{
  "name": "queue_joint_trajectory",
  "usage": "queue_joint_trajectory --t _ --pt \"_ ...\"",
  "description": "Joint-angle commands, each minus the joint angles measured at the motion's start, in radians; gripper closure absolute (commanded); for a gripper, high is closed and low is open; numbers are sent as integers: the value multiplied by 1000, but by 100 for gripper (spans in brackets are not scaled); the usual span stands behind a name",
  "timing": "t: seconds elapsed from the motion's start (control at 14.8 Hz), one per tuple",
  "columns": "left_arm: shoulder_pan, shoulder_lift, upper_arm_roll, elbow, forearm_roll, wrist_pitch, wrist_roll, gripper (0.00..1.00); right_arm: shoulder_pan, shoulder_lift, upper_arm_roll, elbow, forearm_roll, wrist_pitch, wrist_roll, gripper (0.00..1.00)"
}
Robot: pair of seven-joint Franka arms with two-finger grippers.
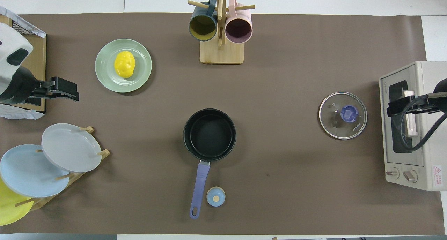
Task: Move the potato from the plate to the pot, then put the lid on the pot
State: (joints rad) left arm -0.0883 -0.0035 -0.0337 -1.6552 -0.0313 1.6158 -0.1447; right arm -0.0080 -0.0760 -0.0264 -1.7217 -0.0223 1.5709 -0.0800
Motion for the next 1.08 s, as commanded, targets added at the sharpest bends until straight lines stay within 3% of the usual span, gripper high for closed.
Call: queue_joint_trajectory --t 0.0,0.27,0.47,0.61,0.81,1.01 --pt "-1 -12 2 -12 17 9 4 0 -13 -11 6 -9 16 -2 19 0" --pt "-1 -23 2 -26 17 18 -1 0 -12 -11 6 -10 16 -2 19 0" --pt "-5 -1 3 -17 17 102 -7 0 -12 -11 6 -10 16 -2 19 0" --pt "-8 95 2 79 10 84 -7 0 -15 -11 3 -10 16 -2 19 0" --pt "-30 372 -6 347 -7 0 -9 0 -15 -15 -1 -16 16 -3 8 0" --pt "-45 525 -3 410 -7 97 -9 0 -4 -37 0 -77 16 53 -65 0"
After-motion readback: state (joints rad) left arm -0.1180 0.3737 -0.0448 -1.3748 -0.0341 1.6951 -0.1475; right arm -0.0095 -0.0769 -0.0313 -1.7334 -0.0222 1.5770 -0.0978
